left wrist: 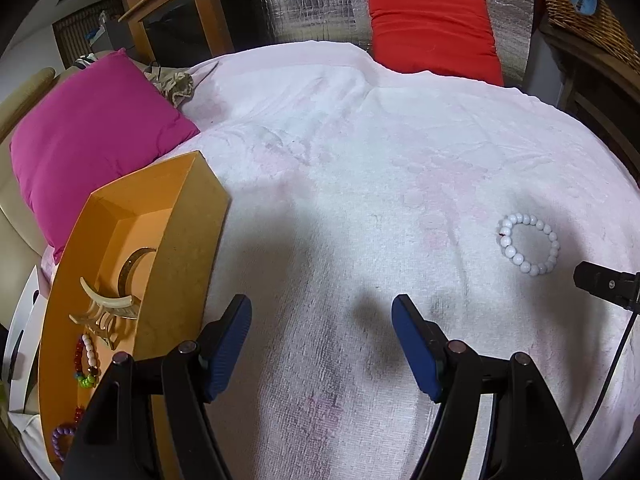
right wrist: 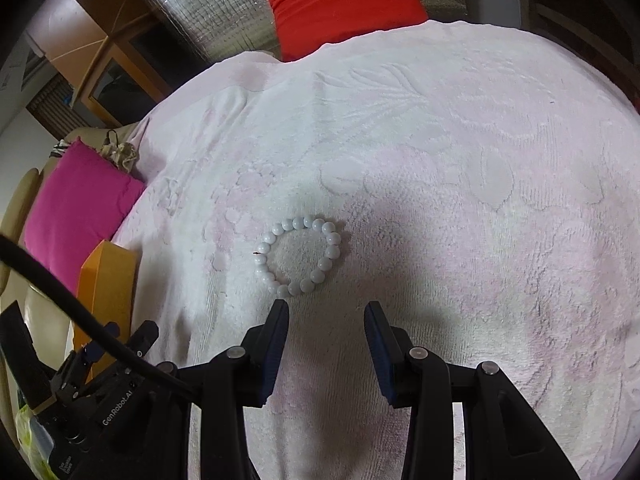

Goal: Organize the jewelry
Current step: 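Lower the right gripper onto the white bead bracelet and close it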

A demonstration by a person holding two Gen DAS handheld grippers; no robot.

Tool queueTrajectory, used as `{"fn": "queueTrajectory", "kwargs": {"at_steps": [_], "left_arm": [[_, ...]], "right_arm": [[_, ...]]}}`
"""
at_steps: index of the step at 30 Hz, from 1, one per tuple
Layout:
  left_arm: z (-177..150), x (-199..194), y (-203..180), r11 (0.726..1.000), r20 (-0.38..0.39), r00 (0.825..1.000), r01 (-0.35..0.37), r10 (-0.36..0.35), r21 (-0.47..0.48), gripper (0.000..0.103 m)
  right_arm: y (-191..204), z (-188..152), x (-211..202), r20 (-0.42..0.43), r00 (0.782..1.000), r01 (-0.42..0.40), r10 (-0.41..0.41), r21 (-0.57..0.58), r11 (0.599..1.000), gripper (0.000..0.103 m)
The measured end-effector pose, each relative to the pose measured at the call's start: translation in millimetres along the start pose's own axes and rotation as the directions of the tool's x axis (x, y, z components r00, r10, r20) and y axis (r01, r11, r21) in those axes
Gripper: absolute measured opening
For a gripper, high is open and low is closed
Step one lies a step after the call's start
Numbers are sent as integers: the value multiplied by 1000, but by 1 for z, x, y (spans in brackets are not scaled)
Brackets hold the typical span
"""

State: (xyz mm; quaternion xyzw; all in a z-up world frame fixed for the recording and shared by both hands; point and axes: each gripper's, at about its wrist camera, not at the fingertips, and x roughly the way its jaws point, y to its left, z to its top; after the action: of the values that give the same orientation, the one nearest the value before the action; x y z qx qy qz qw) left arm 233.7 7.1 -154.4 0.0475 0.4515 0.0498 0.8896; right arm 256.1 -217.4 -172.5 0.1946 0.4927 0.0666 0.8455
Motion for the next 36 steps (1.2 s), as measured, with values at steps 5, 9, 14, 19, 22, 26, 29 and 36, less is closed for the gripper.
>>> {"fn": "queueTrajectory", "kwargs": {"at_steps": [5, 9, 14, 19, 22, 26, 29, 36], "left_arm": [[0, 3, -1, 1000, -6, 1000, -1, 1, 5, 73], [0, 4, -2, 1000, -8, 1000, -7, 7, 10, 73], [0, 7, -3, 1000, -17, 1000, -9, 10, 10, 73], [-1, 10, -5, 1000, -40, 999, 9, -9, 7, 73], [-3, 18, -6, 999, -84, 996, 34, -35, -8, 73], [-4, 22, -7, 999, -105, 993, 49, -51, -22, 73], [-4, 21, -9, 998, -100, 993, 56, -58, -22, 73], [-9, 27, -15, 998, -121, 991, 56, -56, -8, 73]], "right_arm": [[1, 1, 3, 0, 1000, -5, 5, 7, 1000, 43], [2, 3, 4, 1, 1000, -11, 10, 4, 1000, 43], [0, 4, 5, 0, 1000, -12, 12, 12, 1000, 43], [-1, 5, 4, 2, 1000, -24, 24, 22, 999, 43], [-6, 7, 5, 5, 999, -42, 41, 48, 998, 43], [-13, 10, 6, 8, 998, -66, 65, 88, 994, 42], [-18, 14, 8, 24, 997, -71, 69, 119, 990, 41], [-10, 25, 21, 45, 999, -7, 3, 88, 996, 37]]}}
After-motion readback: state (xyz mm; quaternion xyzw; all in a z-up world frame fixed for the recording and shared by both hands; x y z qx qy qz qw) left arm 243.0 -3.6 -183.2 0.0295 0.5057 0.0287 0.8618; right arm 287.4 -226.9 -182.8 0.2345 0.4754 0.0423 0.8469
